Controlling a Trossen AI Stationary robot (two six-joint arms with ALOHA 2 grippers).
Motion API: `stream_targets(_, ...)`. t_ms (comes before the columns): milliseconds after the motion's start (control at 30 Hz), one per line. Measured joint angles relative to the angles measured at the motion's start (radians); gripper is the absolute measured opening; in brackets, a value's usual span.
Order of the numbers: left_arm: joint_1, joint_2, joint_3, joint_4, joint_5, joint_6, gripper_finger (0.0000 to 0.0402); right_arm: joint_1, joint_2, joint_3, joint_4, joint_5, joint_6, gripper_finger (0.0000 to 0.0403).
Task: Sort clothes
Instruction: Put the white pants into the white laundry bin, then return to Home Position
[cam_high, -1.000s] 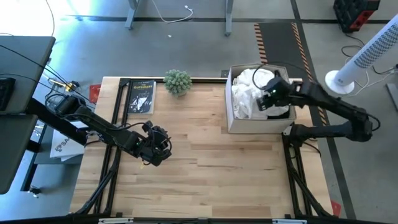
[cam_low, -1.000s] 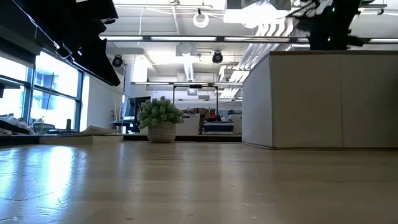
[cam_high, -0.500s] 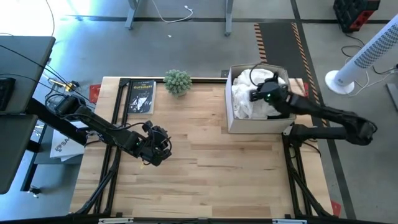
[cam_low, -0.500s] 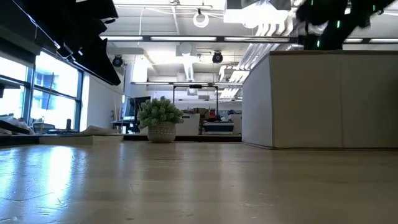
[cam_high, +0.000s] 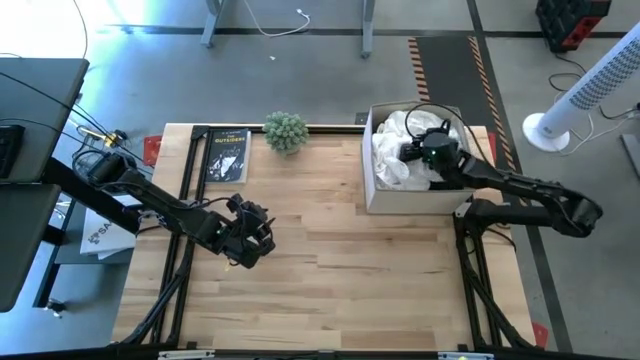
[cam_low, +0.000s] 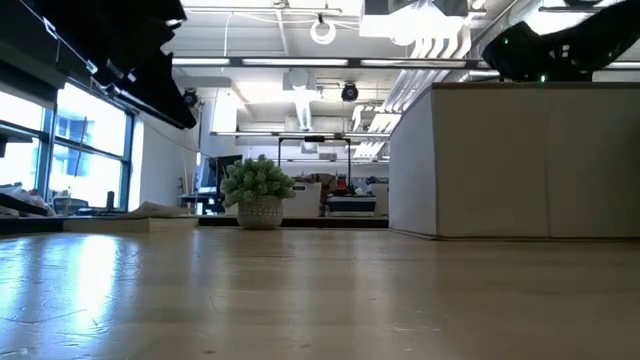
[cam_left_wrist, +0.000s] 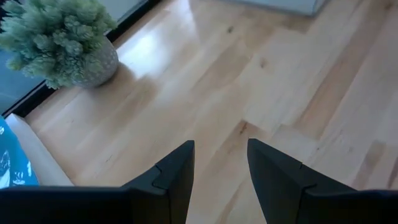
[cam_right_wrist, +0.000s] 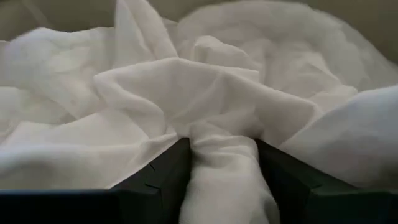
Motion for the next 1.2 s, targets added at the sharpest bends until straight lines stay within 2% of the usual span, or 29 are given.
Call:
stream_targets(167, -0.021, -0.087, 0.000, -0.006, -0.053, -0.013, 0.0147, 0.020, -0.124, 0.225, -0.274, -0.034, -0.107, 0.0169)
stream_targets(333, -0.048, -0.227, 0.000, -0.009, -0.167, 0.011, 0.0147, 0.105, -0.255, 0.416, -0.435, -0.035, -0.203, 0.0169)
stream_targets(433, -0.073, -0.314, 0.000, -0.009, -0.216, 0.042, 0.0147, 0.206, -0.347, 0.457, -0.429, -0.134, -0.239, 0.0169)
stream_targets(533, -0.113, -0.395, 0.000, -0.009, -0.236, 0.065, 0.0147, 0.327, -0.430, 0.454, -0.425, -0.303, -0.237, 0.0169)
stream_targets(667, -0.171, -0.471, 0.000, -0.010, -0.269, 0.089, 0.0147, 0.488, -0.533, 0.376, -0.404, -0.524, -0.211, 0.0169)
stream_targets(767, -0.207, -0.501, 0.000, -0.014, -0.303, 0.102, 0.0147, 0.600, -0.603, 0.236, -0.290, -0.607, -0.189, 0.0169)
stream_targets(1000, -0.258, -0.512, 0.000, -0.094, -0.359, 0.037, 0.0147, 0.782, -0.687, -0.138, 0.195, -0.591, -0.201, 0.0169)
stream_targets(1100, -0.260, -0.512, -0.003, -0.164, -0.372, -0.036, 0.0147, 0.811, -0.686, -0.232, 0.319, -0.586, -0.215, 0.0169)
stream_targets(1200, -0.262, -0.528, -0.064, -0.199, -0.422, -0.107, 0.0147, 0.819, -0.687, -0.294, 0.404, -0.585, -0.239, 0.0169)
